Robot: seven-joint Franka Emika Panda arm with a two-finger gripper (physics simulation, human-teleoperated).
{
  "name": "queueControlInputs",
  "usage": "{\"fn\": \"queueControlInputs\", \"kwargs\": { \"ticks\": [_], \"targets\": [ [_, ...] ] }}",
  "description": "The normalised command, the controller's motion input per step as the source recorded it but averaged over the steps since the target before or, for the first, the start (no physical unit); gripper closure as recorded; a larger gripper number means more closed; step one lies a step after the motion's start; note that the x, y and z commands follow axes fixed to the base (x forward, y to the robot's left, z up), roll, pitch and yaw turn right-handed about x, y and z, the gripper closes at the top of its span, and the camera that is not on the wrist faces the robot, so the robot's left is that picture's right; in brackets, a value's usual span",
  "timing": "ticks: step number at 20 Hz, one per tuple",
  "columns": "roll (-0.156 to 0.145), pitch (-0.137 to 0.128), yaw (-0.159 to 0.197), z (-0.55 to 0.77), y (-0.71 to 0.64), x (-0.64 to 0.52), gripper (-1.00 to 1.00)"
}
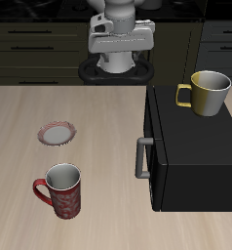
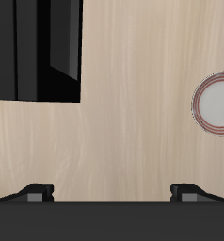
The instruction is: Open the microwave and place the red mug in it
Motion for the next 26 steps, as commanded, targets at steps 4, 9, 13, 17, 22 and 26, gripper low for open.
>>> {"fn": "queueControlInputs", "kwargs": {
  "ticks": [4, 9, 13, 17, 22, 26],
  "targets": [
    [-0.031, 0.007, 0.023, 0.06, -0.11, 0.24, -1.0],
    [-0.041, 0.018, 0.016, 0.05, -0.14, 0.31, -1.0],
    [-0.006, 0.022, 0.025, 0.05, -0.05, 0.24, -1.0],
    [-0.043, 0.009, 0.019, 0.05, -0.07, 0.32, -1.0],
    [-0.017, 0.001, 0.014, 0.06, -0.03, 0.4, -1.0],
    [-0.012, -0.002, 0.006, 0.07, -0.04, 0.38, -1.0]
  ]
}}
